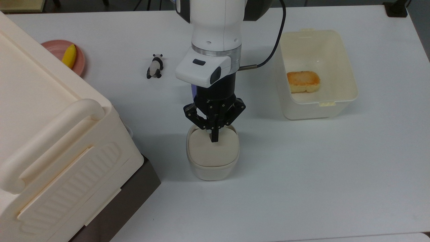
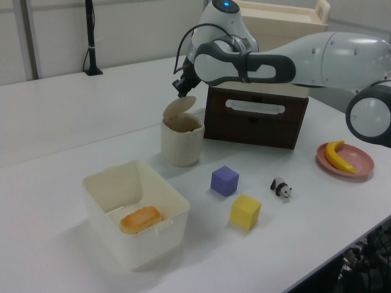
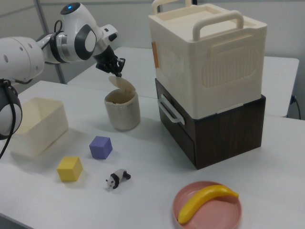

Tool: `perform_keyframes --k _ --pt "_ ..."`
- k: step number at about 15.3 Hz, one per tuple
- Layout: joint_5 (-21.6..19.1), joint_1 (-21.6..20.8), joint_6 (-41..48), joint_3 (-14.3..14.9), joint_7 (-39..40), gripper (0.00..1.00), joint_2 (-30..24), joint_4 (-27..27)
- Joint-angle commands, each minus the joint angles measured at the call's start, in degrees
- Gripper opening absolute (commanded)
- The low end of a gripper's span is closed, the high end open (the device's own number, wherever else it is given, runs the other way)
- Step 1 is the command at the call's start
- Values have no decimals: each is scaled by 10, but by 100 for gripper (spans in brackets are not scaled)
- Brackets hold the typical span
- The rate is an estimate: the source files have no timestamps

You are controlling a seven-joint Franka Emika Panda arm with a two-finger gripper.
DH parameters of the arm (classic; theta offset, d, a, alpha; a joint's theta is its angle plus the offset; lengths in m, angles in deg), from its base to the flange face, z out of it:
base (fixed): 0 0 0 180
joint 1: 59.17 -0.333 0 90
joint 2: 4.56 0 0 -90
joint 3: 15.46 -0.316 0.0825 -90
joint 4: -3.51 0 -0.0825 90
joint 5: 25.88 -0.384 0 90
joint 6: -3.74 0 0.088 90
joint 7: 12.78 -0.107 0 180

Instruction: Close the trash can

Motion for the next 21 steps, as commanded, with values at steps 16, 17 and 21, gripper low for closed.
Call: perform_keyframes --k 16,17,21 --pt "12 -5 118 2 -70 0 -43 -22" --pt "13 -5 118 2 -68 0 -43 -22" --pt "13 -4 118 2 -64 0 -41 -24"
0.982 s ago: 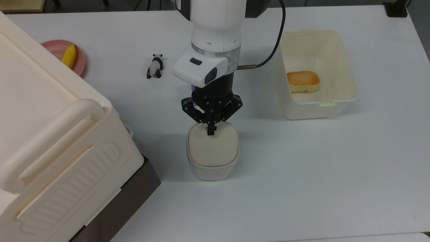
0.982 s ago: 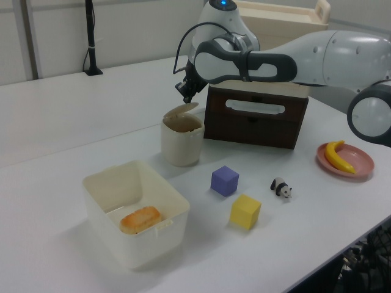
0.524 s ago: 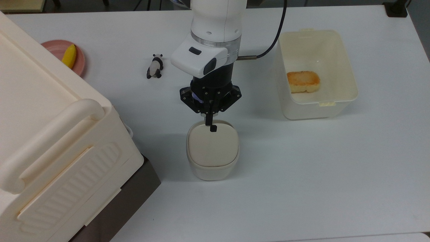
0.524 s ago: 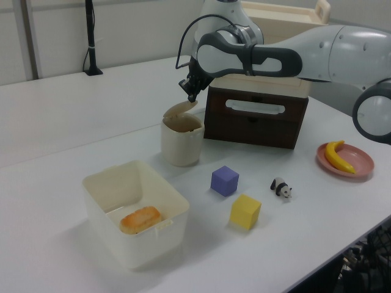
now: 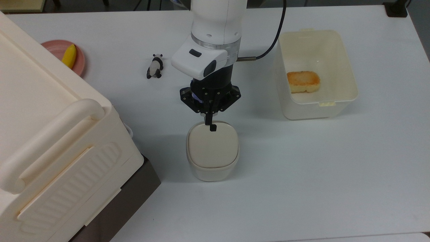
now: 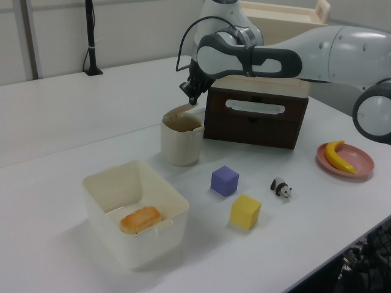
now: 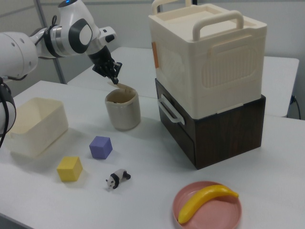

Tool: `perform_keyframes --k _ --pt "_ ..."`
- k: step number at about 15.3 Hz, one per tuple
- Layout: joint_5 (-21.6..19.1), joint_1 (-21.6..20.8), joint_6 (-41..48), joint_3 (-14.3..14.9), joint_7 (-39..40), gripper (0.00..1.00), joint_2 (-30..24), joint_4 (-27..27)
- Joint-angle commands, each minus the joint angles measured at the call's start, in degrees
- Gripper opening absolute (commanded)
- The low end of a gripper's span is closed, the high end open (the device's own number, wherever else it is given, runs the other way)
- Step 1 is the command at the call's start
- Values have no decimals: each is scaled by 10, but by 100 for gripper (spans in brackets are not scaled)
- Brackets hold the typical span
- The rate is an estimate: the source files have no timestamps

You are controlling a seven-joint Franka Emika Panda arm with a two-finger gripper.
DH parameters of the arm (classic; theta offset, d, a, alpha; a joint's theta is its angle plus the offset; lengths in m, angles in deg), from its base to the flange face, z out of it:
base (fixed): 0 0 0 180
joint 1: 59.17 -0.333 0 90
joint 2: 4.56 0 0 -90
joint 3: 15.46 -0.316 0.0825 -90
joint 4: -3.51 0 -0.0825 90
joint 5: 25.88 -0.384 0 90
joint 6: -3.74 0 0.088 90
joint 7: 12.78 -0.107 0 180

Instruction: Close the trash can

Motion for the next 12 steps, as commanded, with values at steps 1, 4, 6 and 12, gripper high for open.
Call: perform_keyframes --k 1,4,6,12 --pt "9 -4 10 2 -5 0 -14 -21" --pt "11 -5 11 2 13 0 -15 -39" --pt "13 -6 12 2 30 0 -15 -55" --pt "33 -6 12 2 49 0 -16 -106"
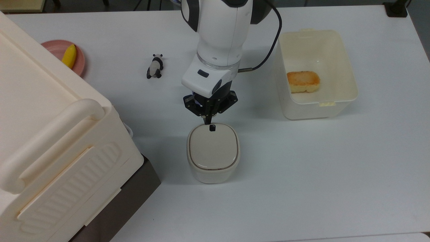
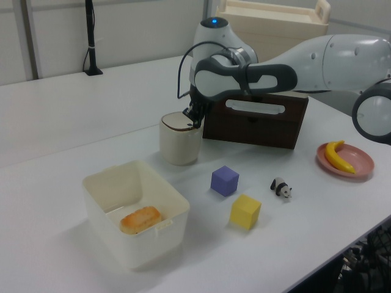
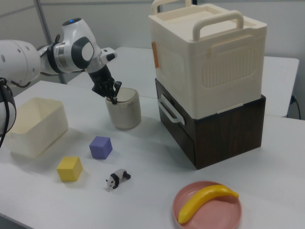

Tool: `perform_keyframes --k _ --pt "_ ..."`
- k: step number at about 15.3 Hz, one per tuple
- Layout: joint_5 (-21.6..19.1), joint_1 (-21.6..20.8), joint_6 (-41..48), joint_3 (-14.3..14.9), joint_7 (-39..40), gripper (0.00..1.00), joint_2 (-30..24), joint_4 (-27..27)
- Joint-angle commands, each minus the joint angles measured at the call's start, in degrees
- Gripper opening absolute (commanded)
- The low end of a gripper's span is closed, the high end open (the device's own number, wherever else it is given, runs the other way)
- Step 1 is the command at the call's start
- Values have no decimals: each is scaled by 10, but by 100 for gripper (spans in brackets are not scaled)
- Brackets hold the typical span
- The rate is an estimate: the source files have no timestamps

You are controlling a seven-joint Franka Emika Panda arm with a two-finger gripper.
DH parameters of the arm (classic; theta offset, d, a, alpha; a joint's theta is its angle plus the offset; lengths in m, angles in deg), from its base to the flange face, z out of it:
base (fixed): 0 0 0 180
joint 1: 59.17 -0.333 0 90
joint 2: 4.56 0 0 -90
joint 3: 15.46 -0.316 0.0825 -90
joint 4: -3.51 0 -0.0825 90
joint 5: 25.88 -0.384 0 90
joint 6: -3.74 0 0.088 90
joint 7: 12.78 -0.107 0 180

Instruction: Close the trash can

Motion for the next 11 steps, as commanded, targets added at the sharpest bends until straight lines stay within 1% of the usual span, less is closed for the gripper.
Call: perform_keyframes --k 1,3,7,9,10,11 --pt "10 -3 11 2 15 0 -17 -34" --pt "10 -1 10 2 19 0 -17 -45" --pt "10 0 9 3 22 0 -16 -44" --pt "8 3 8 3 21 0 -17 -35" --pt "7 4 8 3 22 0 -18 -18" --pt "6 4 8 6 22 9 -20 0"
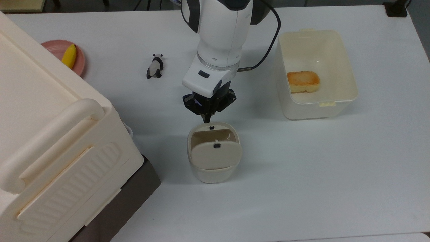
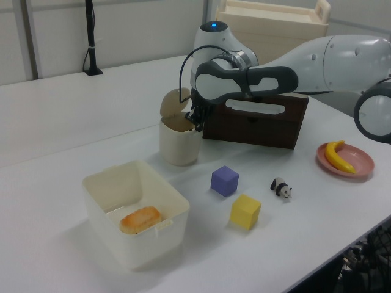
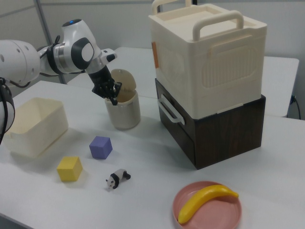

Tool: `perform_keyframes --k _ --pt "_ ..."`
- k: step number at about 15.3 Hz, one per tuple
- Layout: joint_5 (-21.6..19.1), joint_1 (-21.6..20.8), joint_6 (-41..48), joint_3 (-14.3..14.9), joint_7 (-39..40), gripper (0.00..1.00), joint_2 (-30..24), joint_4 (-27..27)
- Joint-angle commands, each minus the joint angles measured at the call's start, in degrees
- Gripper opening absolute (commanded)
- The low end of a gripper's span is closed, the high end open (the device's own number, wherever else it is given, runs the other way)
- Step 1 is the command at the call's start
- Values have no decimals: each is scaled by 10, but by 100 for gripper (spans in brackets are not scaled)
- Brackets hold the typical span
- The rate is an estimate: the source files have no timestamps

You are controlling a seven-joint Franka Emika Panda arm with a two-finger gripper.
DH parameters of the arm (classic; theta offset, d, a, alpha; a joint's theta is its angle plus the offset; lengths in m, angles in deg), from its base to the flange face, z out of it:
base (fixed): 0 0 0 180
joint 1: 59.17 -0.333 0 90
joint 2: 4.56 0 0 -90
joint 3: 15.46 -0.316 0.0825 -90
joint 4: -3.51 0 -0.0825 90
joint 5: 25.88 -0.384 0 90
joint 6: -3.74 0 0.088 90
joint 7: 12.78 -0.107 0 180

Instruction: Close the trash can

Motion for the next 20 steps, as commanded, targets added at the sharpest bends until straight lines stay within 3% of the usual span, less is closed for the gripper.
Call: perform_keyframes --k 1,5,8,12,20 --pt "5 2 7 7 7 23 -17 25" --pt "2 5 -7 3 28 22 -32 110" --pt "2 9 -56 4 60 0 -39 114" --pt "0 23 -126 5 120 0 -34 107" --pt "-20 25 -145 3 200 0 0 100"
